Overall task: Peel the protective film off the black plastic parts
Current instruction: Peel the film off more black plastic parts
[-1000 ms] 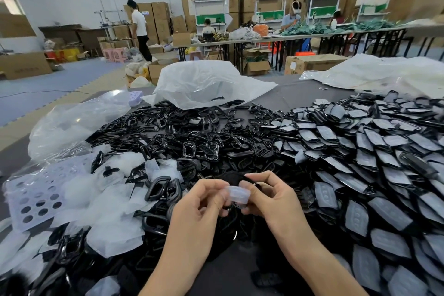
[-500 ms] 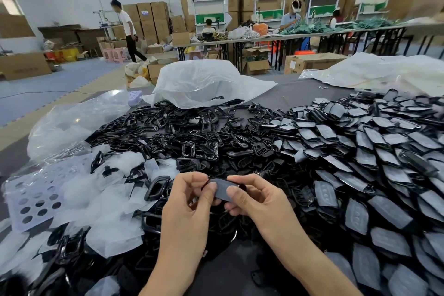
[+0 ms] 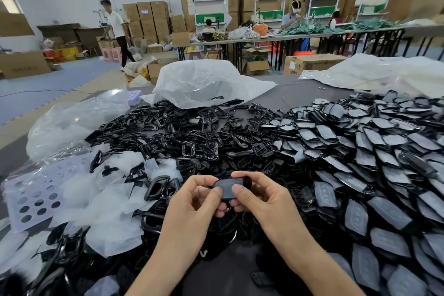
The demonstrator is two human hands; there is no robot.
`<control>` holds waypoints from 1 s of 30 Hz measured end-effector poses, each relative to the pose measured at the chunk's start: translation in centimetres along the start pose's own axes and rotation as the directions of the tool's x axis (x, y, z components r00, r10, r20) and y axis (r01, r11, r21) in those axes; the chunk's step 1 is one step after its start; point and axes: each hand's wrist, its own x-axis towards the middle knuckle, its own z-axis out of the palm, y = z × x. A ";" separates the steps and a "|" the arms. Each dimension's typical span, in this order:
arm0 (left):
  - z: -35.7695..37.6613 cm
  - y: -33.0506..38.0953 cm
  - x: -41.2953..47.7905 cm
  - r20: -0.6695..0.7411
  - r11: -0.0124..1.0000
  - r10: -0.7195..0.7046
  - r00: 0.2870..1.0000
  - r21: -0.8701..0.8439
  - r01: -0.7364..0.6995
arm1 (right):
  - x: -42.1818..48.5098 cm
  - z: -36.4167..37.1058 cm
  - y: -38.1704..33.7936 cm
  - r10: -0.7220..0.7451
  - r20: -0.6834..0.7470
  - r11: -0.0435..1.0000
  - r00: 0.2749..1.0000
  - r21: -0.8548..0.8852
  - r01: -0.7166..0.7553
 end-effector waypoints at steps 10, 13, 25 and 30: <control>0.4 0.1 -0.4 -0.031 0.998 0.043 0.999 -0.038 -0.045 | 0.3 0.2 0.0 0.082 -0.012 0.980 0.997 0.183 -0.078; 0.4 0.1 -0.4 -0.034 0.999 0.035 0.999 -0.037 -0.036 | 0.4 0.1 0.3 0.116 0.010 0.968 0.993 0.224 -0.115; 0.7 -0.2 -0.9 0.060 0.969 0.139 0.988 0.195 -0.148 | 0.7 -0.5 0.8 0.149 0.110 0.974 0.983 0.154 -0.165; 0.8 0.0 -1.3 0.115 0.833 0.341 0.933 0.423 -0.357 | 0.5 -0.9 -0.2 0.103 0.070 0.993 0.992 0.046 -0.106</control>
